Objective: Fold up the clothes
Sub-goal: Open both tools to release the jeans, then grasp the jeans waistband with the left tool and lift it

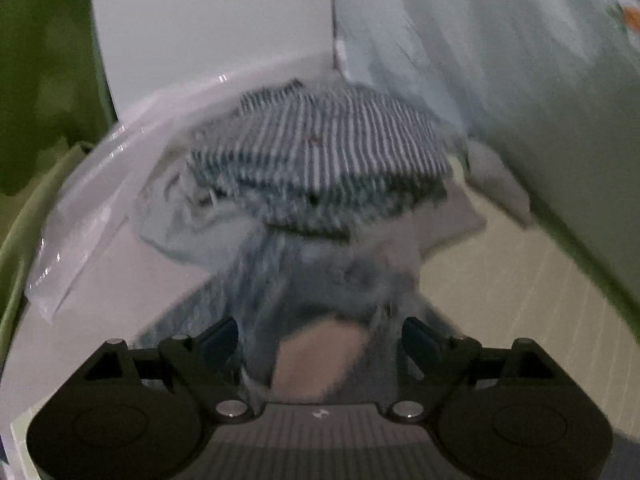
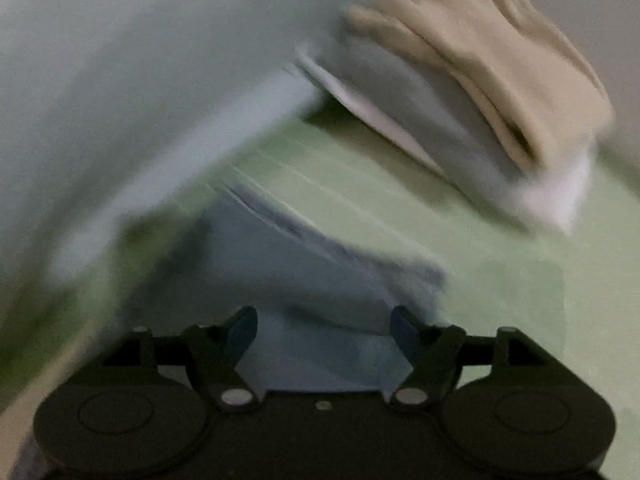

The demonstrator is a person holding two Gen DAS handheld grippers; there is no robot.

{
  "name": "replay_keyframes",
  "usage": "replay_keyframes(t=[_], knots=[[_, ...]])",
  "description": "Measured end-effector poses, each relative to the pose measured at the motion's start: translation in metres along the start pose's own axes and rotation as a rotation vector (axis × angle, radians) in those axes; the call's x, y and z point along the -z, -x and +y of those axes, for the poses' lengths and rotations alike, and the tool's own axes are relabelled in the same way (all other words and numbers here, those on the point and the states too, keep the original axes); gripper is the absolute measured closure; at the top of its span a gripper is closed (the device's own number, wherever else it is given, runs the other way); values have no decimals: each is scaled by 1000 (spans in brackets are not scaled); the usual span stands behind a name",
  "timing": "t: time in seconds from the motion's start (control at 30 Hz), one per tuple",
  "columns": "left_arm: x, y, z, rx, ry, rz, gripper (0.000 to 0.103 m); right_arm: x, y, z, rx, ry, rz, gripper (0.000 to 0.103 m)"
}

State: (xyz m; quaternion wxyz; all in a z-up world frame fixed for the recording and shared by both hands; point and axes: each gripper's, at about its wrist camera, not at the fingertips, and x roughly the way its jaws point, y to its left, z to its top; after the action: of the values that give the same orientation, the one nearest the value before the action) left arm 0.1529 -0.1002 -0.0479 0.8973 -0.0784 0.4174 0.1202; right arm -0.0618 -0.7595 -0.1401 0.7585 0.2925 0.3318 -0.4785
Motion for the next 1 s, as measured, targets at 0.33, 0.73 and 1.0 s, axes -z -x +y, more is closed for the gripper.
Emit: replay_keyframes(t=[0.33,0.73,1.0], knots=[[42,24,-27,87,-137,55,14,20,-1,-4,-28,30,27,90],[93,60,-7,147,-148,111,14,74,75,-138,61,23,37,96],[106,70,36,148,-95,132,14,87,96,-146,129,111,33,88]])
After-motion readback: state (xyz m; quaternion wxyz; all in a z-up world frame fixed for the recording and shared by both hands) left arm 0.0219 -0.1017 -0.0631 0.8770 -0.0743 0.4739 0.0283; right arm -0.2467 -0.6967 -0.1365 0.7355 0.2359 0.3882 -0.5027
